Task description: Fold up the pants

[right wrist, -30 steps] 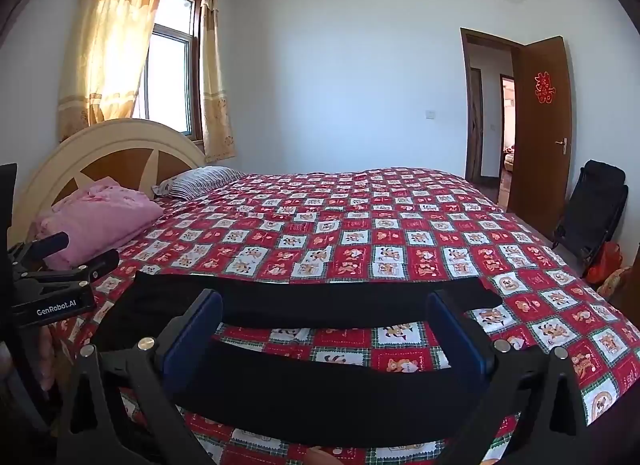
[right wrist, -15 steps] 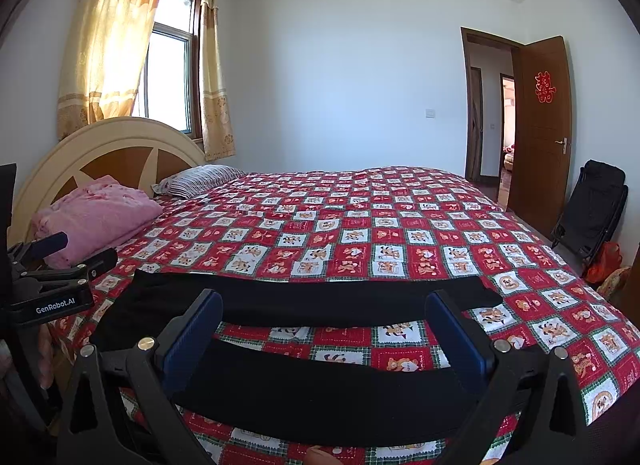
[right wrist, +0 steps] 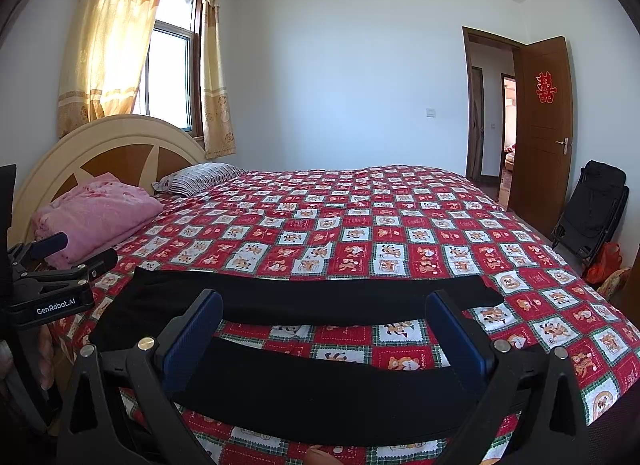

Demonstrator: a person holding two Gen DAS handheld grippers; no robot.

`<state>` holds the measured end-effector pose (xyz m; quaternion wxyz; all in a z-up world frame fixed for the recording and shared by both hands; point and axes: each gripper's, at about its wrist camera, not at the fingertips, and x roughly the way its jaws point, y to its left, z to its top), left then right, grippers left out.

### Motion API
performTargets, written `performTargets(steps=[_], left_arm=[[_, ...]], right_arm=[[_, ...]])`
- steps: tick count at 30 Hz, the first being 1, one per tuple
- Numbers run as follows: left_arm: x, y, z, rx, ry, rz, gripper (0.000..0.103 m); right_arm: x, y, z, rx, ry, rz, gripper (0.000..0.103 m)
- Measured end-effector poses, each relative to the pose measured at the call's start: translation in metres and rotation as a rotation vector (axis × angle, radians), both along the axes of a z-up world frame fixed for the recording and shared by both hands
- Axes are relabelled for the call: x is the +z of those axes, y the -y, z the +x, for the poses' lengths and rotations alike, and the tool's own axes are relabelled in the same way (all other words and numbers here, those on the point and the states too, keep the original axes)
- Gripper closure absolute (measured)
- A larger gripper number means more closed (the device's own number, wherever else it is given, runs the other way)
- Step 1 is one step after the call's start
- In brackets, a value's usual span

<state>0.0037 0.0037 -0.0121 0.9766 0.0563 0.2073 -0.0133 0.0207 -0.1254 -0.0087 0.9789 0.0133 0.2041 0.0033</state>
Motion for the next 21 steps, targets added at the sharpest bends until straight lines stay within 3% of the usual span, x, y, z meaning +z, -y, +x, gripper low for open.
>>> performTargets(steps=[21], left_arm=[[0.0003,-0.0012,0.0005,-0.001,-0.004,0.000,0.000]], right_arm=[[-0.0024,-0.0007,0.0014,0.003,-0.004,-0.002,0.001]])
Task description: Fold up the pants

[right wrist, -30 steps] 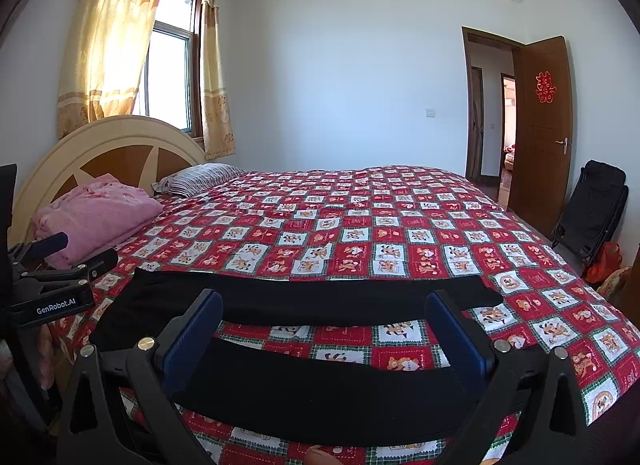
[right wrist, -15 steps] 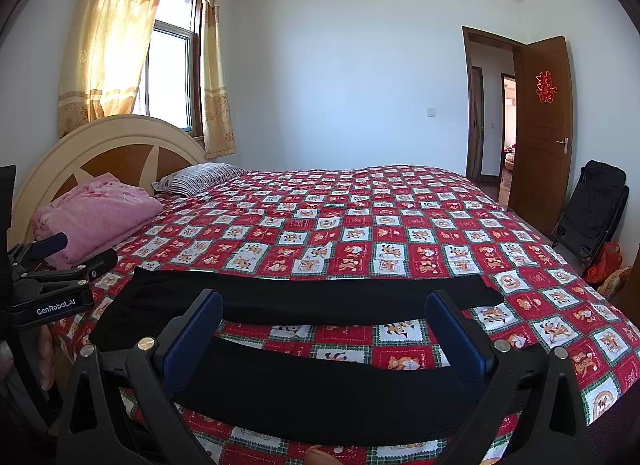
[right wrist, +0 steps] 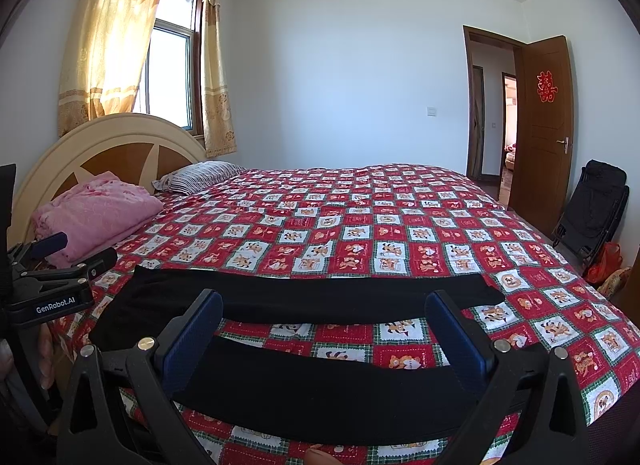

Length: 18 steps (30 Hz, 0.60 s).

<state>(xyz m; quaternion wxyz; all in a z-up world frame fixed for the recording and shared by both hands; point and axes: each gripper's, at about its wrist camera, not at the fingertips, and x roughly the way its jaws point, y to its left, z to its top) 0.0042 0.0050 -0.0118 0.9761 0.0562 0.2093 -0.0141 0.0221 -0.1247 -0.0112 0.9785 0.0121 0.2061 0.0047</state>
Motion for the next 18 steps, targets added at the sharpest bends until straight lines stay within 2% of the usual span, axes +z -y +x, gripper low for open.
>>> performTargets(steps=[18], left_arm=[[-0.0076,-0.0040,-0.0003,0.003,-0.007,-0.005,0.000]], right_arm=[[-0.0060,-0.0024,0.0018,0.000,-0.009,-0.003,0.001]])
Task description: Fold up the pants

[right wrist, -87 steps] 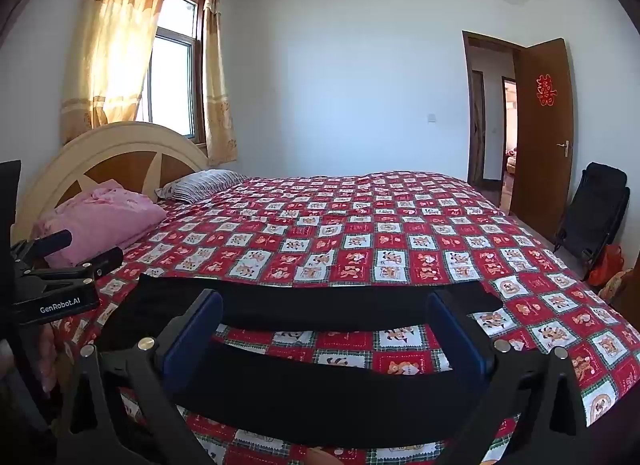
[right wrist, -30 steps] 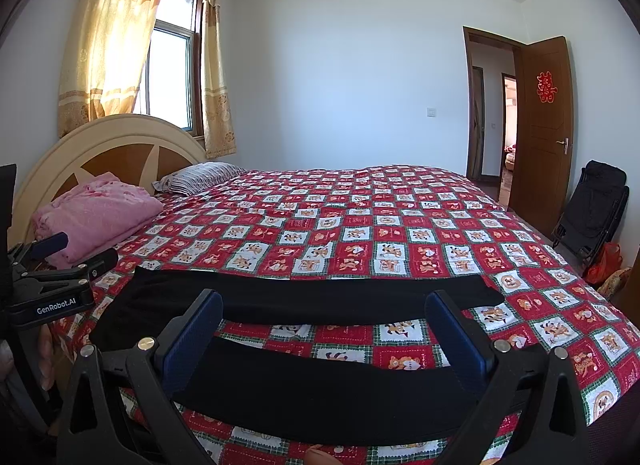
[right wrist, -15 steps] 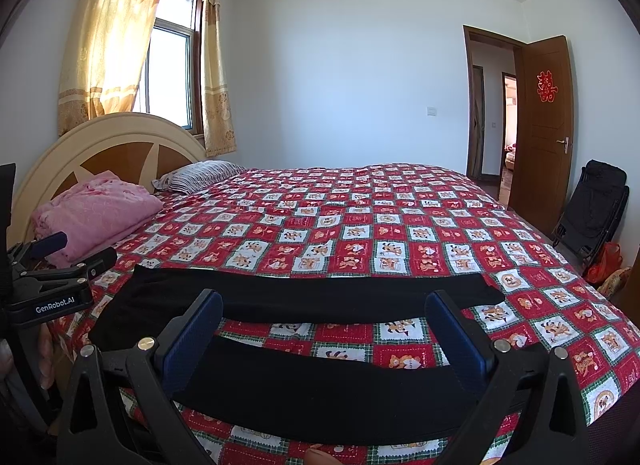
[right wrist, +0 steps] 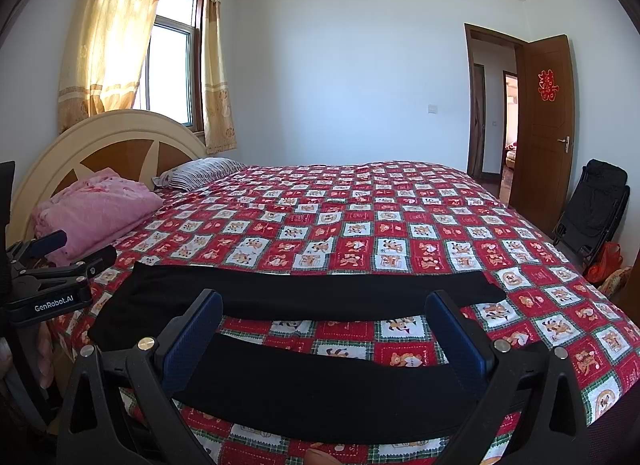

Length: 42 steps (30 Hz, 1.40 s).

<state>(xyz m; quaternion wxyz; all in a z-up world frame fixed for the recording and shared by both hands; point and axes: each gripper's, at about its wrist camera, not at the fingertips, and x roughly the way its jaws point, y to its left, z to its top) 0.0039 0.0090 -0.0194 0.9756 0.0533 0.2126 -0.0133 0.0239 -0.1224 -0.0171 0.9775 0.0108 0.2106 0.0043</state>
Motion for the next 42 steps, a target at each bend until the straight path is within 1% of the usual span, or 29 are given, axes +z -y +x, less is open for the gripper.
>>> performTargets(steps=[8,11,13,15,17,19,21,24,26,29,31,33,34,35,36,37,39,41,42], left_arm=[[-0.006,0.000,0.004,-0.018,-0.018,-0.005,0.000],[-0.016,-0.008,0.011,-0.027,-0.032,-0.009,0.000],[-0.026,-0.017,0.021,-0.024,-0.052,0.003,0.000],[-0.039,-0.033,0.038,0.009,-0.065,0.043,0.000],[-0.050,-0.054,0.057,0.067,-0.081,0.083,0.000],[-0.064,-0.081,0.081,0.117,-0.108,0.103,0.000],[-0.080,-0.115,0.109,0.168,-0.155,0.117,0.000],[-0.093,-0.157,0.141,0.230,-0.170,0.131,0.000],[-0.100,-0.173,0.159,0.215,-0.186,0.143,0.000],[-0.112,-0.190,0.190,0.183,-0.235,0.128,0.000],[-0.123,-0.196,0.210,0.161,-0.274,0.142,0.000],[-0.133,-0.201,0.228,0.139,-0.310,0.123,0.000],[-0.139,-0.203,0.238,0.121,-0.336,0.108,0.000],[-0.144,-0.205,0.248,0.115,-0.354,0.095,0.003],[-0.149,-0.207,0.256,0.114,-0.365,0.081,0.005],[-0.153,-0.210,0.264,0.104,-0.373,0.063,0.009],[-0.162,-0.215,0.279,0.093,-0.403,0.024,0.013],[-0.171,-0.220,0.288,0.076,-0.434,-0.024,0.031],[-0.176,-0.223,0.293,0.068,-0.454,-0.043,0.036]], right_arm=[[-0.005,-0.002,0.003,0.000,-0.010,-0.004,0.001],[-0.010,-0.003,0.007,-0.001,-0.024,-0.008,0.001],[-0.015,-0.004,0.012,0.012,-0.038,-0.007,0.001],[-0.024,-0.003,0.018,0.023,-0.058,-0.001,0.001],[-0.033,-0.003,0.026,0.033,-0.089,0.003,0.001],[-0.046,-0.003,0.035,0.049,-0.126,0.007,0.001],[-0.058,-0.002,0.043,0.058,-0.154,0.007,0.001],[-0.077,0.001,0.054,0.047,-0.196,0.002,0.001],[-0.090,0.005,0.059,0.039,-0.219,0.005,0.001],[-0.106,0.015,0.070,0.015,-0.261,0.018,0.001],[-0.112,0.025,0.076,-0.015,-0.278,0.026,0.002],[-0.115,0.036,0.081,-0.043,-0.287,0.033,0.009],[-0.117,0.041,0.084,-0.053,-0.298,0.034,0.020],[-0.120,0.048,0.088,-0.059,-0.321,0.039,0.028],[-0.121,0.053,0.092,-0.063,-0.339,0.044,0.030],[-0.123,0.061,0.096,-0.074,-0.356,0.048,0.030],[-0.123,0.076,0.103,-0.101,-0.374,0.041,0.030],[-0.121,0.092,0.110,-0.125,-0.378,0.049,0.031],[-0.120,0.101,0.114,-0.135,-0.378,0.056,0.032]])
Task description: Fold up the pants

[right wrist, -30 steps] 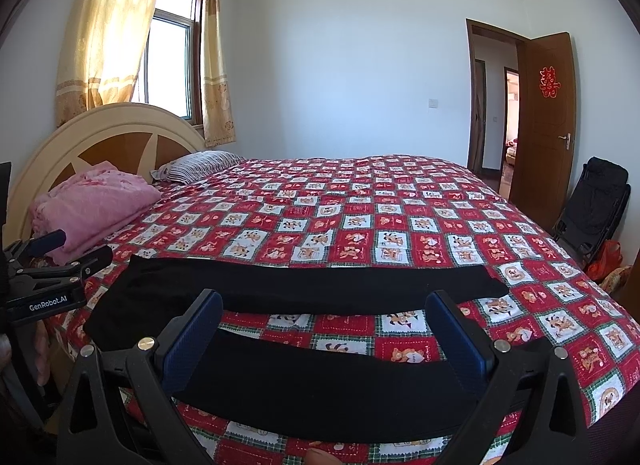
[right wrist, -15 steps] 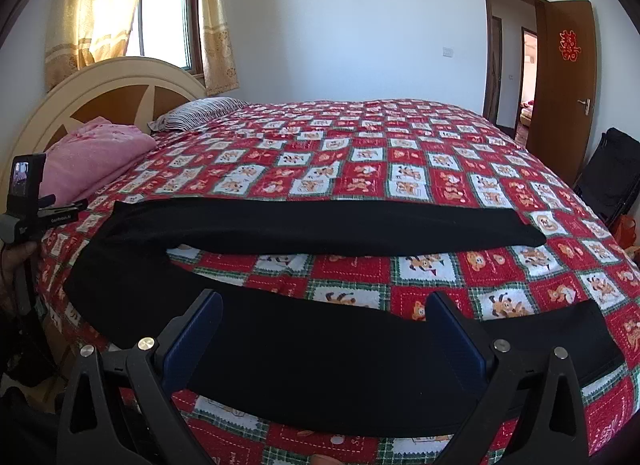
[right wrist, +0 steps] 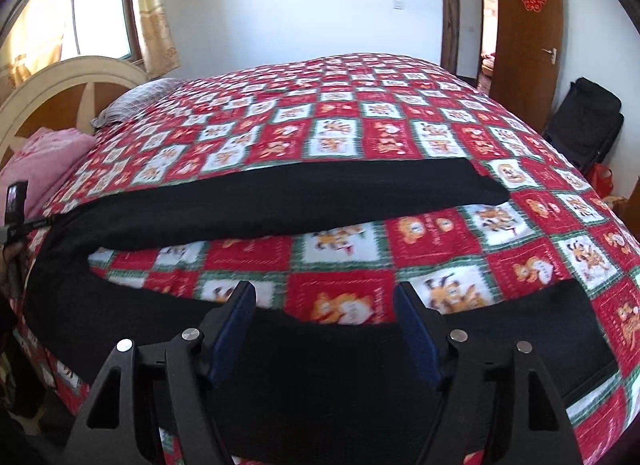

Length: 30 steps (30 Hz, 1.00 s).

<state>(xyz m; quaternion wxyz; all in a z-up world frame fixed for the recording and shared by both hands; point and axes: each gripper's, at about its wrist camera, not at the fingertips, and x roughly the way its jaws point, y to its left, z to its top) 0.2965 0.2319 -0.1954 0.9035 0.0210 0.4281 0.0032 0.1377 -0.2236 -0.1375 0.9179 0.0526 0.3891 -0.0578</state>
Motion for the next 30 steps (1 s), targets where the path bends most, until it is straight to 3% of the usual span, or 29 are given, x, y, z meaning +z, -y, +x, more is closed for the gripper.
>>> performTargets(steps=[1,7,9,13,17,25,27,30], left_arm=[[-0.004,-0.002,0.004,-0.008,-0.016,-0.022,0.041],[-0.014,-0.019,0.007,-0.029,-0.026,-0.170,0.041],[-0.014,-0.022,0.009,-0.049,-0.029,-0.183,0.042],[-0.008,-0.023,0.008,-0.080,-0.022,-0.190,0.057],[-0.006,-0.018,0.011,-0.097,-0.019,-0.180,0.064],[-0.012,-0.017,0.017,-0.104,-0.039,-0.173,0.057],[-0.013,-0.014,0.018,-0.118,-0.047,-0.163,0.052],[-0.013,-0.009,0.022,-0.125,-0.063,-0.150,0.041]], right_arm=[[0.002,0.009,0.004,-0.017,-0.002,-0.002,0.033],[0.011,0.056,0.031,-0.088,-0.006,-0.004,0.040],[0.012,0.072,0.040,-0.114,-0.011,0.011,0.044],[0.011,0.113,0.063,-0.177,-0.028,0.064,0.045],[0.007,0.157,0.090,-0.238,-0.055,0.096,0.045],[-0.005,0.223,0.144,-0.278,-0.101,0.107,0.039],[-0.012,0.231,0.157,-0.272,-0.123,0.110,0.033],[-0.026,0.237,0.181,-0.234,-0.168,0.106,0.033]])
